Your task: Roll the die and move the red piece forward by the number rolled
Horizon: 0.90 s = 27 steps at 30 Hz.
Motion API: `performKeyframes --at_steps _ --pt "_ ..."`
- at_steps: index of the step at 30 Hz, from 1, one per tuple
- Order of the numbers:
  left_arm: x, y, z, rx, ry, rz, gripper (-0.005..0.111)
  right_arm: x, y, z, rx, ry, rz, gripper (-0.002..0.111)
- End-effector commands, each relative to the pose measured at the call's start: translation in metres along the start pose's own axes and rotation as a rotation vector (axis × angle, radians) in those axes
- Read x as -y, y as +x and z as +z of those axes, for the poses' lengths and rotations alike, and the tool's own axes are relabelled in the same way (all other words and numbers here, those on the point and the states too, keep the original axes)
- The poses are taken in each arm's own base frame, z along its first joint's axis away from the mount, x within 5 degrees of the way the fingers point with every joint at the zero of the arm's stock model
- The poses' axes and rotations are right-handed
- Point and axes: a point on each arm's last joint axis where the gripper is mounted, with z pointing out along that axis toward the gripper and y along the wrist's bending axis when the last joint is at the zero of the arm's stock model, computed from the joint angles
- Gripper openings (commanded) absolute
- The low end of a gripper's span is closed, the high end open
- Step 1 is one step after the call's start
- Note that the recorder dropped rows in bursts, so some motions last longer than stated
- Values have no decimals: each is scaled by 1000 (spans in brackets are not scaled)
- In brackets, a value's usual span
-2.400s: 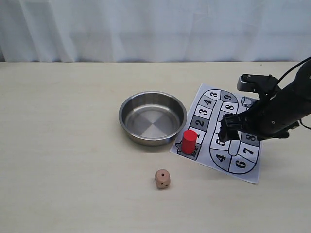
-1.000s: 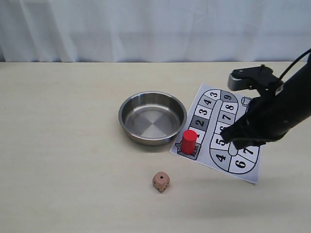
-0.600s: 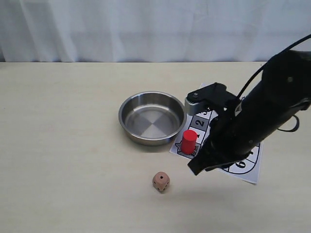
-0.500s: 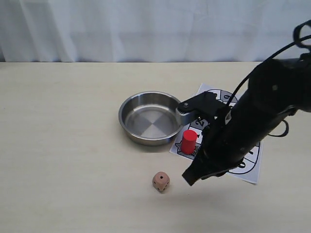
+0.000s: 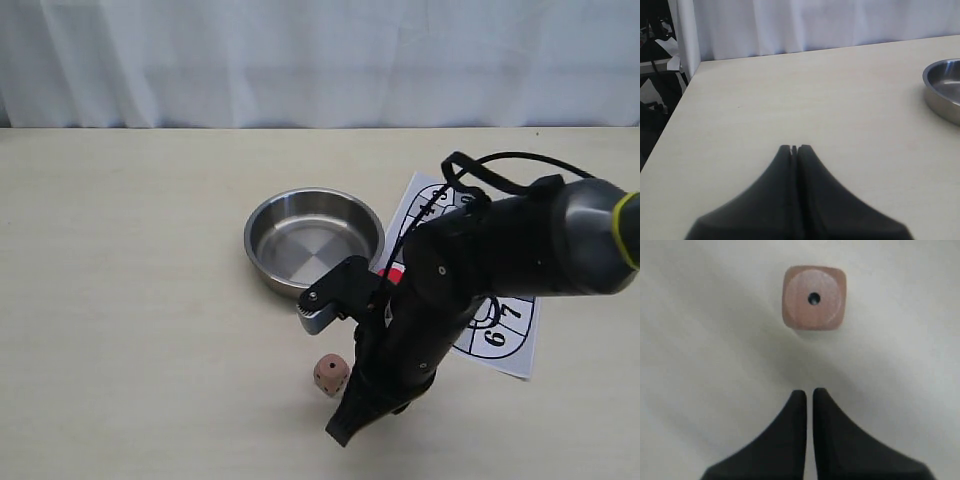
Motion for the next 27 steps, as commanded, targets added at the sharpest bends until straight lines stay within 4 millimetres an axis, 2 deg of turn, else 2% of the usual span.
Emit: performKeyframes --at_steps 1,7,27 --pt "0 0 0 8 2 -8 0 1 0 14 -18 -3 10 4" --pt "0 0 0 8 2 -8 0 2 -5 16 36 12 9 4" --pt "0 0 0 8 2 -8 0 2 -4 17 26 10 9 4"
